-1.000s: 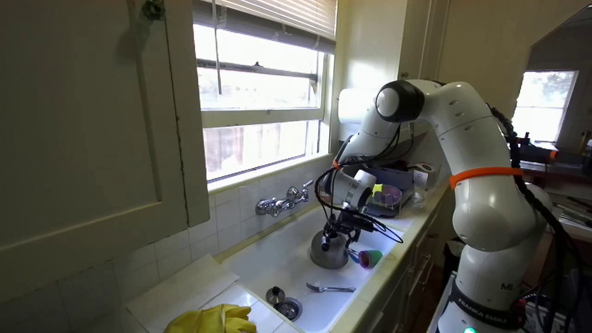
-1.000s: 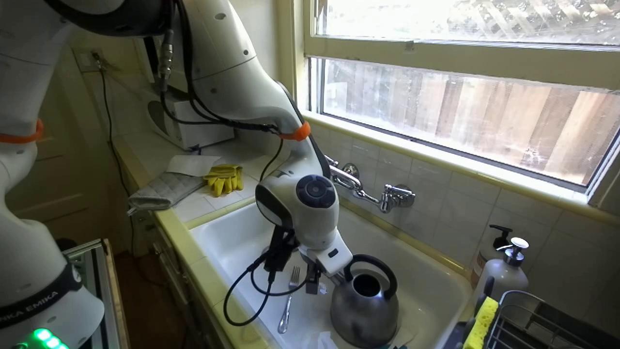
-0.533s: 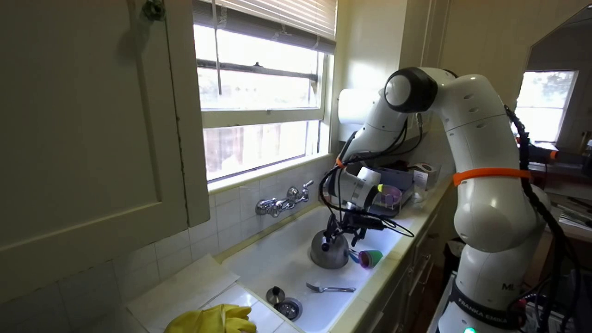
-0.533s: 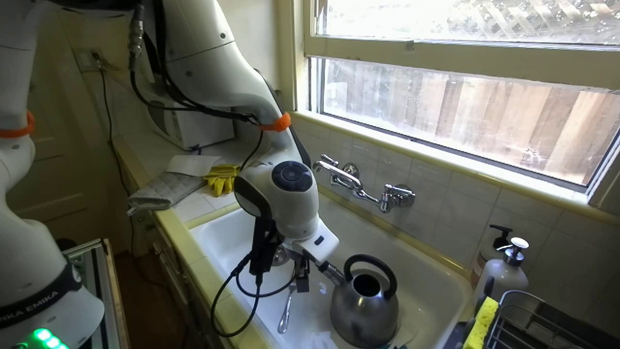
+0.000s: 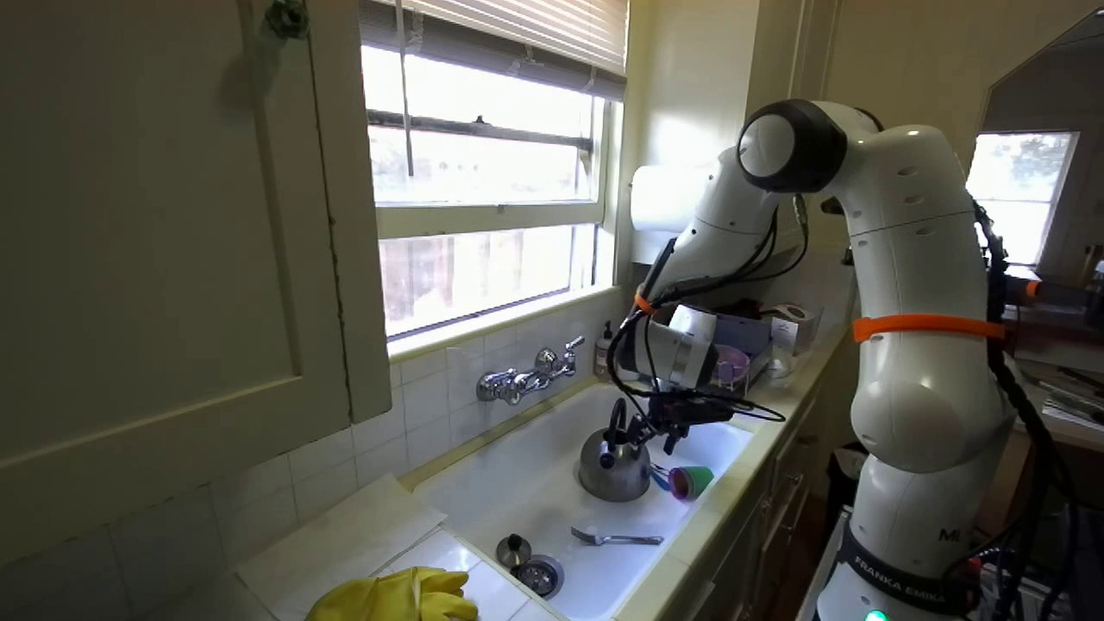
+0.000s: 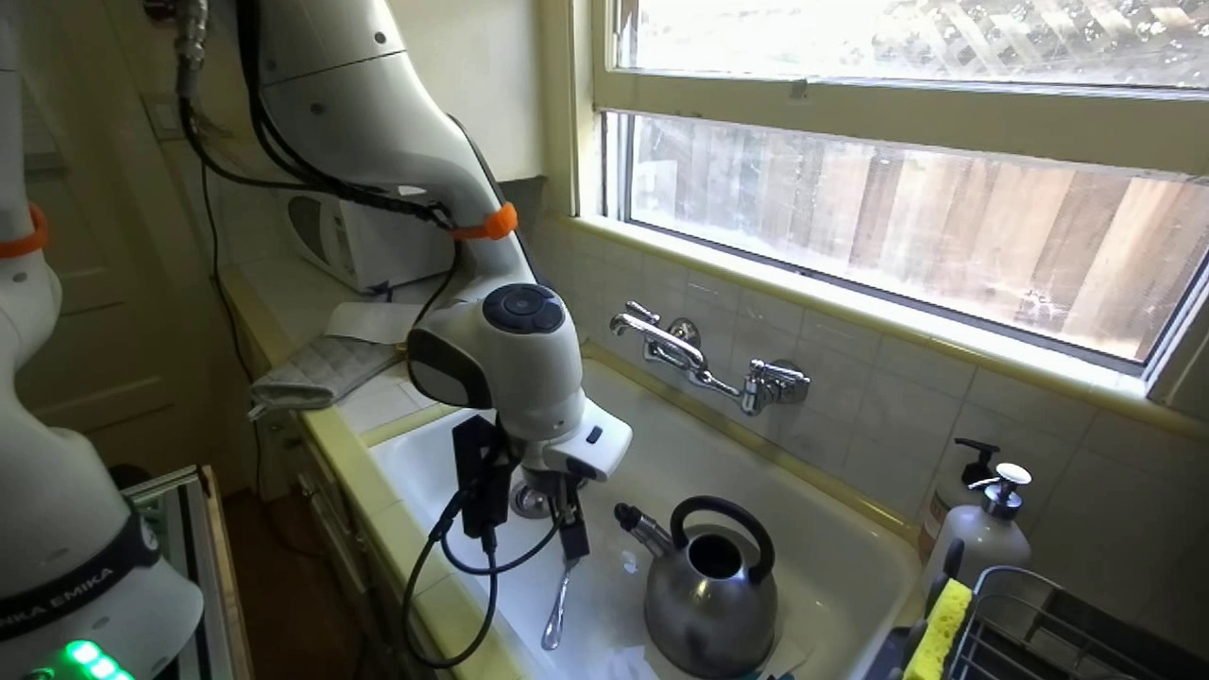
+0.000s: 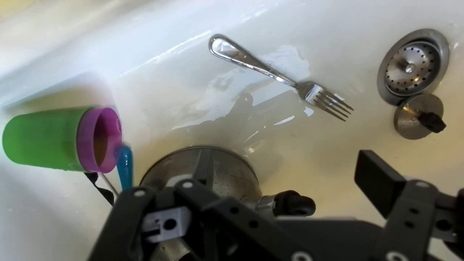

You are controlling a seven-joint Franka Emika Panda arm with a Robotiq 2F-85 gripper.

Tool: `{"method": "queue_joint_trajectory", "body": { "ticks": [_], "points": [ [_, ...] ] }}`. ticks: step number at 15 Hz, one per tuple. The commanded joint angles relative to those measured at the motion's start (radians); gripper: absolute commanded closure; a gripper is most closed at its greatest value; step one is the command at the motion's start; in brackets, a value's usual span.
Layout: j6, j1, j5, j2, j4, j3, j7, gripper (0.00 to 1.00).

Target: Put the metal cap back on the kettle

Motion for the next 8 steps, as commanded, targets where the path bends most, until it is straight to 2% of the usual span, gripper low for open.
{"method": "queue_joint_trajectory", "body": {
  "ticks": [1, 7, 8],
  "points": [
    [0.045, 0.034, -0.072, -0.077, -0.087, -0.028, -0.018, 0.0],
    [0.108, 0.076, -0.166, -0.115, -0.133, -0.068, 0.001, 0.0],
    [0.082, 0.051, -0.128, -0.084, -0.097, -0.044, -0.008, 0.0]
  ]
}}
